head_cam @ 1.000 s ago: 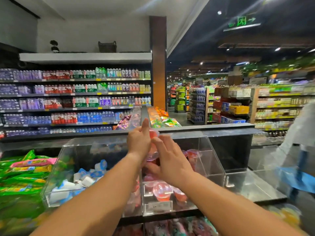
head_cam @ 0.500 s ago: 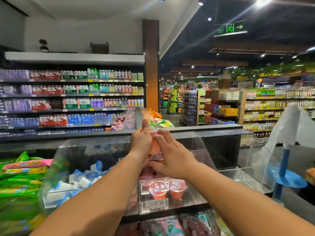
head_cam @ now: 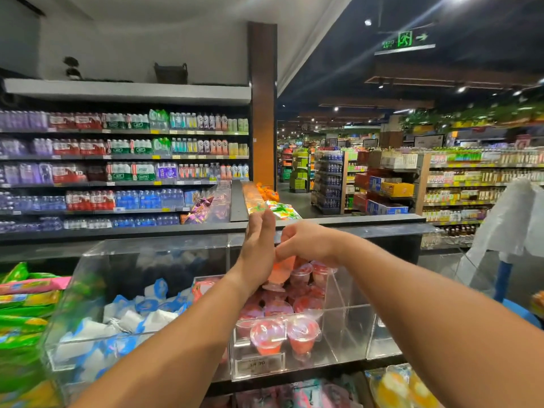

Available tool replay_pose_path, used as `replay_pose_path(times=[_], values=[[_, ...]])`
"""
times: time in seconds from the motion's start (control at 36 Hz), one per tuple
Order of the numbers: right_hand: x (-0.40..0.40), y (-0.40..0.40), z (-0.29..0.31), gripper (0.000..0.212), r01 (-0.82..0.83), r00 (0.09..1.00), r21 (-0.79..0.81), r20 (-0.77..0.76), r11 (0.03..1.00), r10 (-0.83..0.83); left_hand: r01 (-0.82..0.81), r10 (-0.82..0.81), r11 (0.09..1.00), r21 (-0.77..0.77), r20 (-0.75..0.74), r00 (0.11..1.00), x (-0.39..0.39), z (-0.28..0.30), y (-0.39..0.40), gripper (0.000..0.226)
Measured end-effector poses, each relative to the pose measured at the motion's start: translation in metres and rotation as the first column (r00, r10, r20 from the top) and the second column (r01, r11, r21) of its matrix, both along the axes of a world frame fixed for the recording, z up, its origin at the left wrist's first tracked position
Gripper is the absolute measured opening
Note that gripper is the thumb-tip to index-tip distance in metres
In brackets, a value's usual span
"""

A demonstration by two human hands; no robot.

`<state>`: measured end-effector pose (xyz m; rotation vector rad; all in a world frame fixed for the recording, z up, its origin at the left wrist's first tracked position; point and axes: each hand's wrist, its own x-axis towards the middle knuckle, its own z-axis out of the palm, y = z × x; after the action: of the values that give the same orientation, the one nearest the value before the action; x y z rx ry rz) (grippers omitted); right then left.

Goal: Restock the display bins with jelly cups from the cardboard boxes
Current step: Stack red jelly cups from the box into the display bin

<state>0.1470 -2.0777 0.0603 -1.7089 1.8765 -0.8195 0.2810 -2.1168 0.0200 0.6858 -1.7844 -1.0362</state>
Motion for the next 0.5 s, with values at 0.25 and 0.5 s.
replay_pose_path(times=[0.25,0.5], values=[[-0.027,-0.007,-0.066,0.05,0.132,0.685,0.072,-0.728,0.989,-0.039,-0.148,0.162,0.978,-0.145,0.09,0.983,0.03,-0.022,-0.019,0.066],[-0.029,-0.02,-0.088,0.03,0.131,0.365,0.033,-0.931,0.991,-0.017,-0.176,0.193,0.97,-0.167,0.089,0.977,0.055,-0.026,-0.013,0.047]])
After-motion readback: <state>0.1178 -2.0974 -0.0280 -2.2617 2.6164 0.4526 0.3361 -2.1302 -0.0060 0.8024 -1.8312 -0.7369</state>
